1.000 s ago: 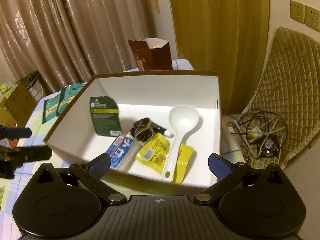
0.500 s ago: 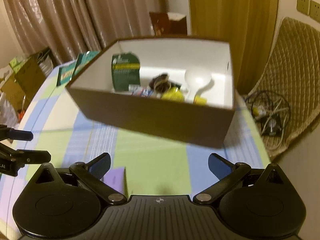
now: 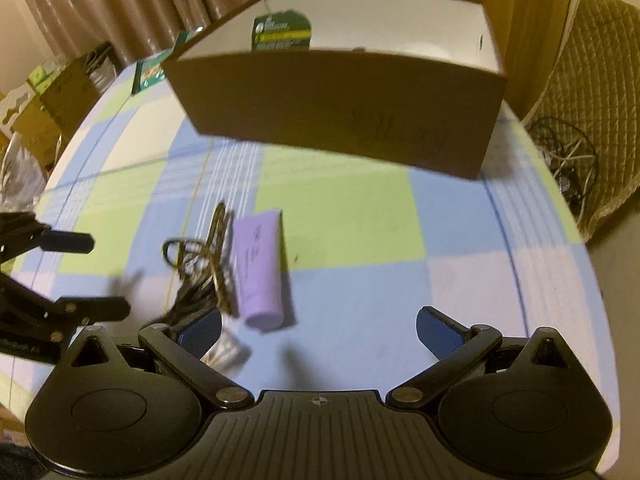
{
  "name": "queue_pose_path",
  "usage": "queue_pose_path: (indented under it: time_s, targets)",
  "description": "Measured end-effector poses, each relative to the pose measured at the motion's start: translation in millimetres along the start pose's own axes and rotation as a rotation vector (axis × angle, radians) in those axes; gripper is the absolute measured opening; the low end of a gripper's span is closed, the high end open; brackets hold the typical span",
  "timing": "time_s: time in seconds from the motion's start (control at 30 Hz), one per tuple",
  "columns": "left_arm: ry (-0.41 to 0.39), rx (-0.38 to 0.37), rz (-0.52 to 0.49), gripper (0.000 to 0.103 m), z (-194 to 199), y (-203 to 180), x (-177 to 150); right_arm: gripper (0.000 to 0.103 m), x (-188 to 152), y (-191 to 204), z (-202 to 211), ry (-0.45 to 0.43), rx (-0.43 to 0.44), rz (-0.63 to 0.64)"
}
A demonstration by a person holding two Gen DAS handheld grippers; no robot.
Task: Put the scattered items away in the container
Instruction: 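Withdraw both tools from the box back toward the table items, then grasp black USB cable with left gripper while right grasps purple cream tube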
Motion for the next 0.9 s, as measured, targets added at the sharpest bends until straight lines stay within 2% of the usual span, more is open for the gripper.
queue_pose_path:
  time_s: [0.13,0.27,0.43,0.6,0.73,0.8,0.9]
  targets:
    - [0.010,-0.010,-0.019,0.077,-4.2,-5.2,-5.8,0.101,-10.7,7.0,-3.4,0.020,0.000,0.014]
    - [0.017,-0.034,-0.051,0.066,-8.0,-13.6,-8.9,0.101,-16.9,8.2,-6.3,0.034,0.002,0.002]
    - [0.019,-0.042,-0.074,0.064,-11.3,-19.1,-8.0,0.101,-17.9,6.1,-6.8,0.034,0.003,-0.007]
    - [0.033,-0.052,-0.076,0.044,-20.8,-23.3,-5.1,0.101,-17.1,5.4,-9.4,0.037,0.003,-0.012]
    - [0.037,-0.069,-0.087,0.040,-28.0,-30.0,-3.3,0.101,-15.2,3.9,-9.3,0.037,0.005,-0.010]
    - [0.045,-0.074,-0.095,0.029,-31.5,-33.6,-3.6,0.101,-14.3,2.5,-9.5,0.035,0.004,-0.010]
    - [0.053,-0.088,-0.089,0.023,-37.1,-36.3,-3.9,0.101,-13.4,0.5,-10.4,0.035,0.003,-0.010]
Point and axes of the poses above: each gripper's, at about its wrist camera, not at the fingertips, and z roughly against the way its jaws point, y to its left, x to its top, the point moved 7 cm from there along -z, roughly the way its jaws point, and after that the axes turned 6 degrees about x, right-handed, at the moved point
